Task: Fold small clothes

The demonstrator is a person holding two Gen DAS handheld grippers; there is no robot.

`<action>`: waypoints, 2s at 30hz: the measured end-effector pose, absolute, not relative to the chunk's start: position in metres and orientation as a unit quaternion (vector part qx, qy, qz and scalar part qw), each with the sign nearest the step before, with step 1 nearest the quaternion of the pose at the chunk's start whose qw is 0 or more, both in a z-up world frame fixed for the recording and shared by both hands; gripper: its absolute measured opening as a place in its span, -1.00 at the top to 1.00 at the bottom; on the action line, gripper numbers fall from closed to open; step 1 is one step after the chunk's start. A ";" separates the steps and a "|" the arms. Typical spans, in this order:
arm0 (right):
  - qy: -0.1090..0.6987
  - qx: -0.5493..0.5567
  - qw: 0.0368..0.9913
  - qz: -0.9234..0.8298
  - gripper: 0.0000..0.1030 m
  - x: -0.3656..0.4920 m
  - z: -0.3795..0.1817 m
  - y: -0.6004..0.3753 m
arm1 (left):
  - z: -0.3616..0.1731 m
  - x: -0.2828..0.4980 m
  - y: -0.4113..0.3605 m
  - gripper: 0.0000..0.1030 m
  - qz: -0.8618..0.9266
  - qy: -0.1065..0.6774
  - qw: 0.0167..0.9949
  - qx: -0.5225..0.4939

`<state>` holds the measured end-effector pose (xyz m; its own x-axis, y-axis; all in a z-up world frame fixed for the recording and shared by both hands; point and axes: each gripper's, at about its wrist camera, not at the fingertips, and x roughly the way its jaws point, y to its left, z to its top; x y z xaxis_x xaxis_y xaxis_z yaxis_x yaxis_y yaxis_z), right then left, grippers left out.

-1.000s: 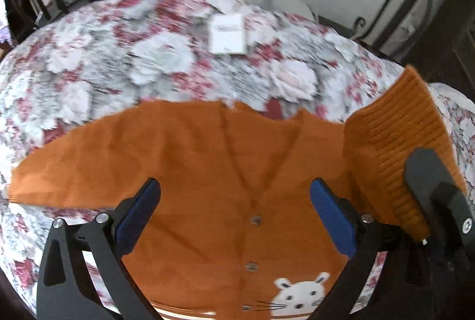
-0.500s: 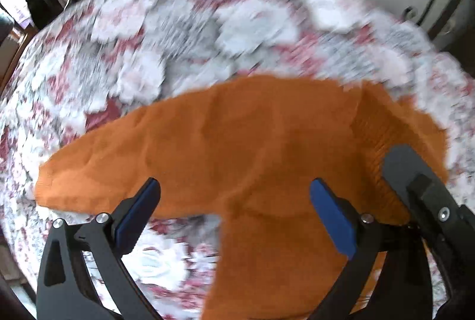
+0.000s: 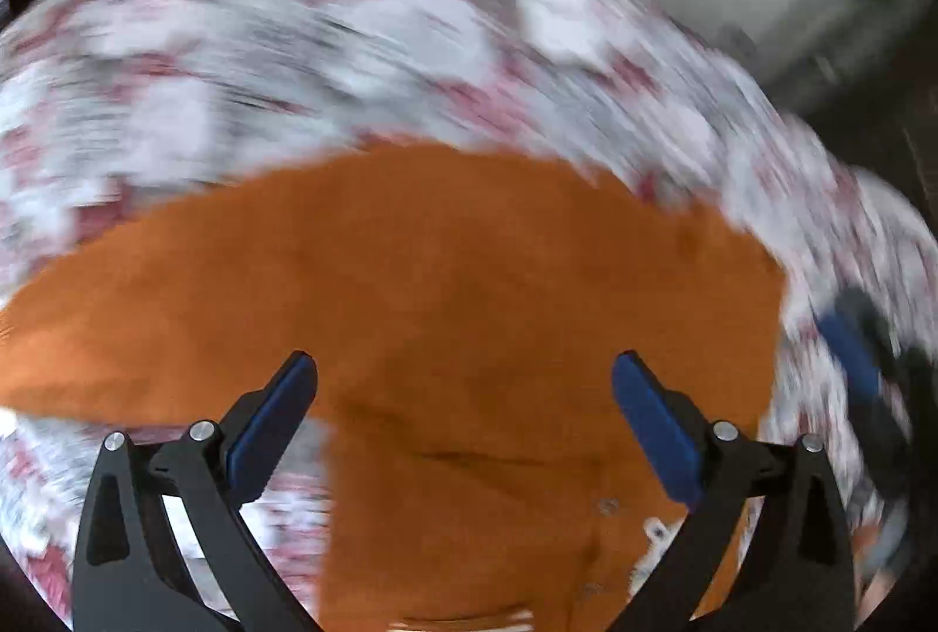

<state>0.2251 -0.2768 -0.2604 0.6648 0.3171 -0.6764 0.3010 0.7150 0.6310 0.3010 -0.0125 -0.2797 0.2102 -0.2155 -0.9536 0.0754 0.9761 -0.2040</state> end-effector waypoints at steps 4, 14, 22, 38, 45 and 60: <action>0.431 0.402 0.808 0.005 0.65 0.228 -0.291 -0.307 | -0.320 0.295 -0.042 -0.91 -0.123 0.647 0.752 -0.018; 0.450 0.427 0.783 -0.050 0.88 0.236 -0.334 -0.340 | -0.326 0.315 -0.042 -0.91 -0.051 0.644 0.764 0.014; 0.478 0.376 0.792 -0.048 0.91 0.257 -0.346 -0.327 | -0.343 0.332 -0.032 -0.92 -0.014 0.653 0.757 0.032; 0.551 0.334 0.762 -0.057 0.71 0.204 -0.337 -0.296 | -0.319 0.344 -0.048 -0.91 -0.015 0.683 0.727 0.067; 0.513 0.337 0.790 -0.013 0.09 0.206 -0.304 -0.284 | -0.268 0.357 0.035 -0.91 0.015 0.653 0.754 -0.069; 0.481 0.333 0.811 0.028 0.08 0.215 -0.269 -0.240 | -0.282 0.266 0.246 -0.27 0.109 0.537 0.764 -0.341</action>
<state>0.2148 -0.2398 -0.2689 0.5350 0.3654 -0.7617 0.2748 0.7773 0.5659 0.2662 0.2463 -0.2820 0.3986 -0.1992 -0.8952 -0.5330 0.7441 -0.4029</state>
